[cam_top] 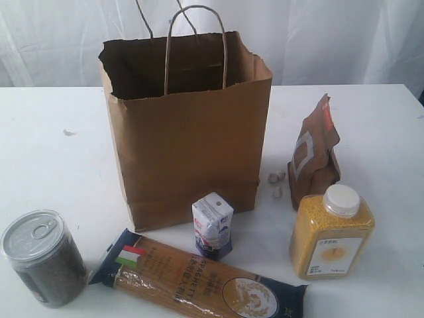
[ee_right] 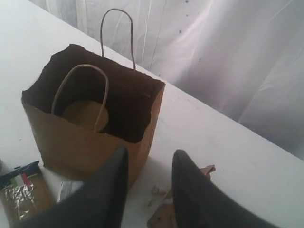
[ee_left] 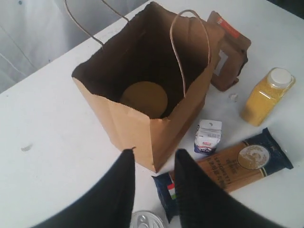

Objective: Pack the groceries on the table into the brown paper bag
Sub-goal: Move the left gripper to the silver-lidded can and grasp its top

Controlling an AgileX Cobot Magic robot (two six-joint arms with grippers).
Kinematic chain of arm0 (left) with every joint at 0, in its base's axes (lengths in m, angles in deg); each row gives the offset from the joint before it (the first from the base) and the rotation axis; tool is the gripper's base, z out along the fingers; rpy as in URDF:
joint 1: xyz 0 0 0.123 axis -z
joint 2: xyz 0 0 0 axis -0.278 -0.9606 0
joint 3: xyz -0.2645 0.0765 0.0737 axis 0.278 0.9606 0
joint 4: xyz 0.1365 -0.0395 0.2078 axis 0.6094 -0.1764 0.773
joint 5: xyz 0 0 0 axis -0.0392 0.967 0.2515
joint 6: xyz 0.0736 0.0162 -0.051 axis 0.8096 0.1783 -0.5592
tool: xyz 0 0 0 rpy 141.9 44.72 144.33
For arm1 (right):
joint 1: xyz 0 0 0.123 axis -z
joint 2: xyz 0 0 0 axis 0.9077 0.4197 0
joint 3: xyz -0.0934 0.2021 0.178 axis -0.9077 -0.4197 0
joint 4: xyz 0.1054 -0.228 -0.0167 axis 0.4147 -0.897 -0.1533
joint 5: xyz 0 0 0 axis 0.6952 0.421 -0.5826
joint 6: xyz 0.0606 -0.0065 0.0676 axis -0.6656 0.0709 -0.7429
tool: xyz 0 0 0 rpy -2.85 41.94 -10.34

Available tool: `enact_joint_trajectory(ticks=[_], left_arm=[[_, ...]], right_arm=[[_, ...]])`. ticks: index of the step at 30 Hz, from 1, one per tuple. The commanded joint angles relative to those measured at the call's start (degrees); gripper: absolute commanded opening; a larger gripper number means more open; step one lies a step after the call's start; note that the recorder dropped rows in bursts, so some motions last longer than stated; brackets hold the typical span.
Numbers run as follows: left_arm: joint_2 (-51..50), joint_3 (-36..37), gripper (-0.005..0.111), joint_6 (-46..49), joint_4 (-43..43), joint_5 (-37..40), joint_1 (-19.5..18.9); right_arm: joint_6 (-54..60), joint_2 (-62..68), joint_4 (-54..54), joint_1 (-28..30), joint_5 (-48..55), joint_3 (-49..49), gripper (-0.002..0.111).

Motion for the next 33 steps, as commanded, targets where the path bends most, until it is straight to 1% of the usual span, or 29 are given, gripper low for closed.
enact_joint_trajectory(ticks=[1, 4, 7, 8, 10, 11, 14, 17, 22, 25, 27, 31, 33], left_arm=[[3.86, 5.94, 0.039, -2.37, -1.42, 4.83, -0.27], [5.45, 11.41, 0.047, -5.60, -0.88, 5.35, -0.27], [5.69, 16.35, 0.068, -6.66, 0.01, 5.35, -0.27], [5.69, 18.52, 0.077, -7.40, 0.01, 5.35, -0.27], [5.69, 21.77, 0.086, -7.75, 0.01, 5.35, -0.27], [5.69, 23.50, 0.088, -7.75, 0.01, 5.35, -0.27], [5.04, 27.81, 0.088, -7.75, 0.01, 4.93, -0.27], [3.90, 31.53, 0.088, -7.52, 0.14, 1.93, -0.27], [0.37, 35.39, 0.088, -6.28, 3.90, -1.57, -0.27], [-2.05, 36.51, 0.088, -6.24, 5.33, -4.66, -0.27], [-3.55, 36.50, 0.092, -6.24, 5.90, -6.92, -0.27], [-6.62, 36.50, 0.104, -6.09, 6.12, -9.60, -0.15], [-8.15, 36.50, 0.106, -6.09, 6.12, -9.61, -0.15]], right_arm=[[-0.41, -3.32, 0.39, 0.30, 0.47, -4.47, 0.030], [-0.41, -5.56, 0.01, 0.30, 0.47, -6.48, 0.030], [-0.41, -7.42, 0.64, 0.30, 0.58, -8.09, 0.030], [-0.41, -7.93, 1.02, 0.30, 0.58, -8.51, 0.030], [-0.41, -8.78, 1.49, 0.30, 0.58, -9.47, 0.030], [-0.41, -9.14, 1.49, 0.30, 0.58, -9.68, 0.030], [-0.41, -9.96, 1.49, 0.30, 1.07, -10.47, 0.030], [-0.29, -10.23, 1.49, 0.30, 2.01, -11.15, 0.030], [-0.08, -10.45, 1.49, 0.30, 1.78, -13.35, 0.030], [0.06, -10.45, 1.49, 0.30, 1.78, -14.45, 0.030], [0.06, -10.45, 1.49, 0.30, 1.78, -15.13, 0.030], [0.06, -10.45, 1.49, 0.30, 1.61, -16.64, 0.030], [0.06, -10.45, 1.49, 0.30, 1.61, -17.25, 0.030]])
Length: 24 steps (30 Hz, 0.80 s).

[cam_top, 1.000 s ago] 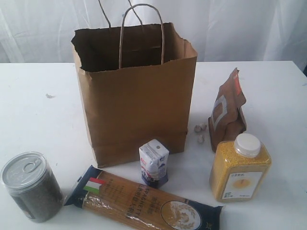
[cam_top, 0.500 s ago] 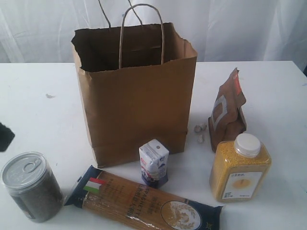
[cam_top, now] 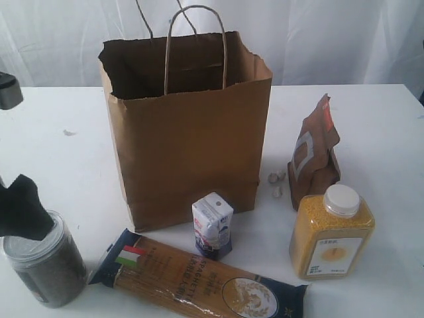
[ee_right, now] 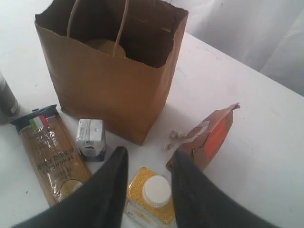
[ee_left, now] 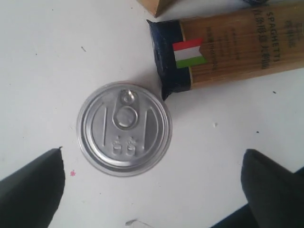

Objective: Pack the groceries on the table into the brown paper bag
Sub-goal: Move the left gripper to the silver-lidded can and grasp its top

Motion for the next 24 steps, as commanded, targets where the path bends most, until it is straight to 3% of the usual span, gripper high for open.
enact_joint_trajectory(ticks=[1, 24], left_arm=[[-3.12, 0.36, 0.105, 0.69, 0.01, -0.63, -0.15], [-12.17, 0.78, 0.105, 0.08, 3.28, -3.18, -0.15]], right_arm=[[0.16, -0.48, 0.25, 0.30, -0.79, -1.86, 0.030], [0.27, -0.48, -0.17, 0.30, -1.85, -4.58, 0.030]])
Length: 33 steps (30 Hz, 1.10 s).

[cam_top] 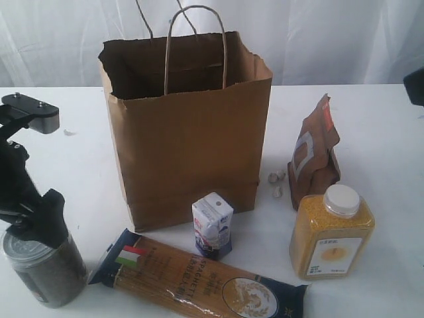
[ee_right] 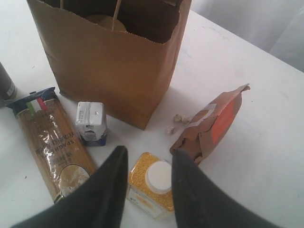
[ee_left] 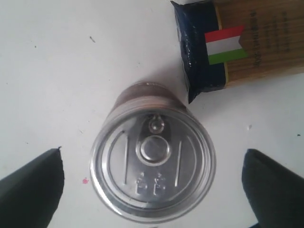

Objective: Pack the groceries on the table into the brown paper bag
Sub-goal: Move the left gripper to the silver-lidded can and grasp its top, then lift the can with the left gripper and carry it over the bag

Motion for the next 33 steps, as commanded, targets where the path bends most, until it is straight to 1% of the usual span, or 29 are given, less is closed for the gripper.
enact_joint_trajectory(ticks=[1, 7, 11, 12, 14, 16, 17, 20, 21, 24, 28, 31, 33], left_arm=[[-0.97, 1.34, 0.105, -0.76, 0.08, -0.03, -0.15], [-0.97, 6.91, 0.105, -0.98, 0.08, -5.76, -0.15], [-0.97, 9.23, 0.105, -1.54, 0.08, -9.27, -0.15], [-0.97, 9.34, 0.103, -1.84, 0.08, -10.01, -0.15], [-0.97, 9.34, 0.095, -2.62, 0.08, -10.81, -0.15], [-0.97, 9.34, 0.076, -3.68, 0.08, -11.21, -0.15], [-0.97, 9.34, 0.062, -4.71, 0.08, -11.35, -0.15], [-0.97, 9.34, 0.013, -5.70, 0.08, -11.95, -0.15], [-0.97, 9.34, 0.000, -5.38, 0.08, -12.08, -0.15], [-0.44, 8.58, 0.001, -4.99, 1.11, -11.84, -0.15], [2.11, 4.35, 0.000, -4.99, 2.65, -7.38, -0.15], [5.18, -1.38, 0.000, -4.99, 3.18, -2.46, -0.15], [7.40, -6.44, 0.000, -4.99, 3.18, 1.14, -0.15]], right_arm=[[0.27, -0.48, -0.17, 0.30, -0.80, -0.45, 0.030], [0.27, -0.48, -0.28, 0.30, -0.83, -0.45, 0.030], [0.27, -0.48, -0.33, 0.30, -0.83, -0.45, 0.030], [0.27, -0.48, -0.33, 0.30, -0.83, -0.45, 0.030], [0.27, -0.48, -0.33, 0.30, -0.83, -0.45, 0.030], [0.27, -0.48, -0.33, 0.30, -0.83, -0.45, 0.030], [0.27, -0.48, -0.33, 0.30, -0.83, -0.45, 0.030], [0.27, -0.48, -0.36, 0.30, -0.60, -0.45, 0.030], [0.27, -0.48, -0.36, 0.30, -0.60, -0.45, 0.030], [0.27, -0.48, -0.36, 0.30, -0.60, -0.45, 0.030], [0.27, -0.48, -0.36, 0.30, -0.60, -0.45, 0.030], [0.37, -0.48, -1.21, 0.30, -0.74, -0.45, 0.030], [0.37, -0.48, -1.21, 0.30, -0.86, -0.45, 0.030]])
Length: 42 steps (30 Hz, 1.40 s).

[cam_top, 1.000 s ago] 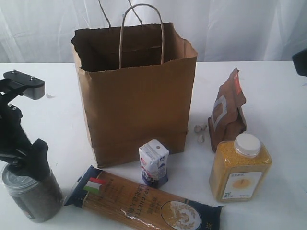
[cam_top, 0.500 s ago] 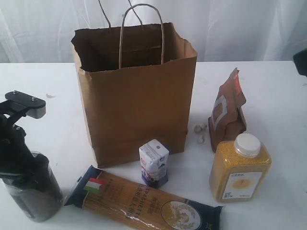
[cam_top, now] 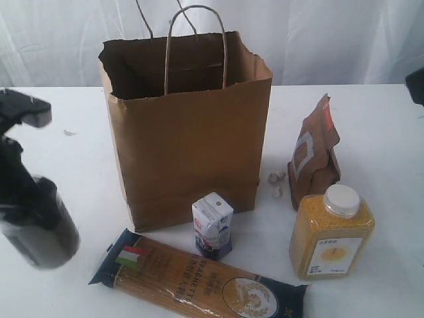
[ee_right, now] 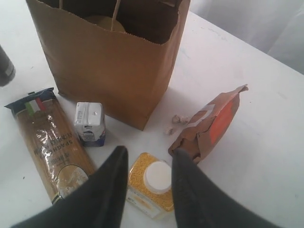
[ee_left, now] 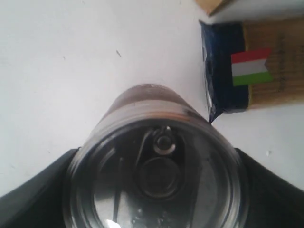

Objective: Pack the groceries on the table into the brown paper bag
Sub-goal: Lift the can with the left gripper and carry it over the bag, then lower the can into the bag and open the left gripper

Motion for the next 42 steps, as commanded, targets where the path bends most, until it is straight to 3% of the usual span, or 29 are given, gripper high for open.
enact_joint_trajectory(ticks=[1, 6, 11, 14, 18, 21, 26, 42], left_arm=[[5.33, -10.57, 0.000, -0.21, 0.00, 8.01, -0.15], [7.46, -24.73, 0.000, -0.21, 0.00, 13.86, -0.15], [4.95, -42.35, 0.000, 0.33, -4.58, 14.42, -0.15], [-1.28, -50.91, 0.000, 2.77, -11.70, 14.69, -0.15], [-10.10, -57.30, 0.000, 4.57, -14.31, 14.33, -0.15], [-16.43, -60.89, 0.000, 6.01, -16.53, 14.49, 1.03], [-23.24, -63.17, 0.000, 6.85, -11.97, 16.28, 3.76], [-32.60, -63.06, 0.000, 6.85, -11.98, 23.19, 3.89]], right_arm=[[0.37, -0.48, -0.81, 0.30, -0.76, -0.45, 0.030], [0.37, -0.48, -0.81, 0.30, -0.96, -0.45, 0.030], [1.64, -0.48, -0.42, 0.30, -3.01, -2.36, 0.030], [3.01, -0.48, -0.42, 0.30, -3.66, -3.41, 0.030], [3.27, -0.48, -0.42, 0.30, -3.17, -3.41, 0.030], [3.57, -0.48, -0.67, 0.30, -3.29, -3.41, 0.030], [3.57, -0.48, -0.78, 0.30, -3.29, -3.41, 0.030], [3.57, -0.48, -0.78, 0.30, -3.29, -3.41, 0.030]])
